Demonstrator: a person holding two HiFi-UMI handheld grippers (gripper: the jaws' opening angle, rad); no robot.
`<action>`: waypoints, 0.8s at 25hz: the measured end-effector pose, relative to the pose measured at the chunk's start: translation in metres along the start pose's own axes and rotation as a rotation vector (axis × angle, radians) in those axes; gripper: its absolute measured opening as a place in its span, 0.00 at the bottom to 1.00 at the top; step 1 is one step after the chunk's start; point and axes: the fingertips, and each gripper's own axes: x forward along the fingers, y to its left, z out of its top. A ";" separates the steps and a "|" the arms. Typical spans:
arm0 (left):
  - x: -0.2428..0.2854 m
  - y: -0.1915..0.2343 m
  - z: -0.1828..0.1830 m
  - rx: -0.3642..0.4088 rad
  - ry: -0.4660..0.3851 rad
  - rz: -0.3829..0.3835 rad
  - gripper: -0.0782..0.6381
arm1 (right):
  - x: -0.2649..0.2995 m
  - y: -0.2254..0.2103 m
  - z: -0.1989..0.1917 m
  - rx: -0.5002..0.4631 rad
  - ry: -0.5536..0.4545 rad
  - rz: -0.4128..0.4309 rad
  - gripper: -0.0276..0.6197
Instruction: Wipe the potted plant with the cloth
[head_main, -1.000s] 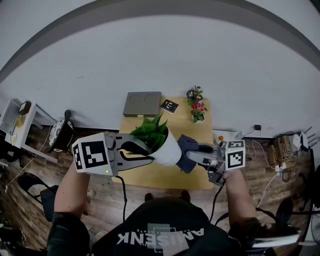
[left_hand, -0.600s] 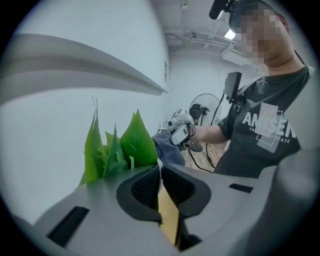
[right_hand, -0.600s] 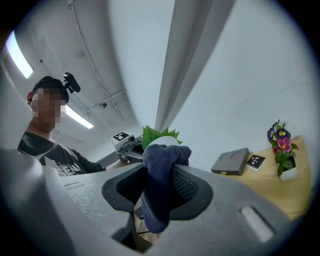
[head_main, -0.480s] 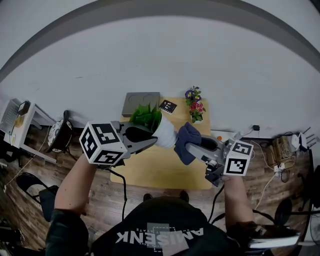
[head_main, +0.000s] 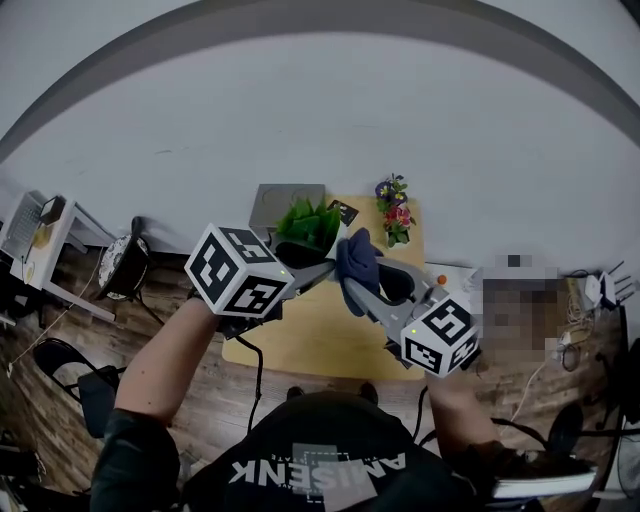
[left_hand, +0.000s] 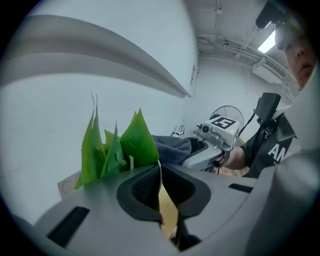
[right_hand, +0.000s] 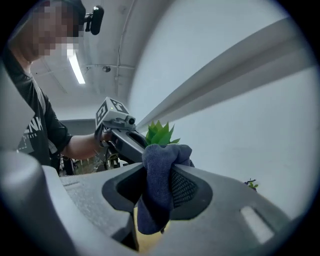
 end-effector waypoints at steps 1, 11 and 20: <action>0.000 0.002 0.000 -0.015 0.000 0.006 0.13 | 0.002 0.003 -0.003 -0.008 0.009 -0.006 0.25; 0.000 0.013 -0.014 -0.102 0.030 0.064 0.13 | 0.020 0.020 -0.029 -0.024 0.051 -0.046 0.24; -0.010 0.021 -0.027 -0.193 0.008 0.106 0.13 | 0.047 0.054 -0.057 -0.019 0.107 0.034 0.24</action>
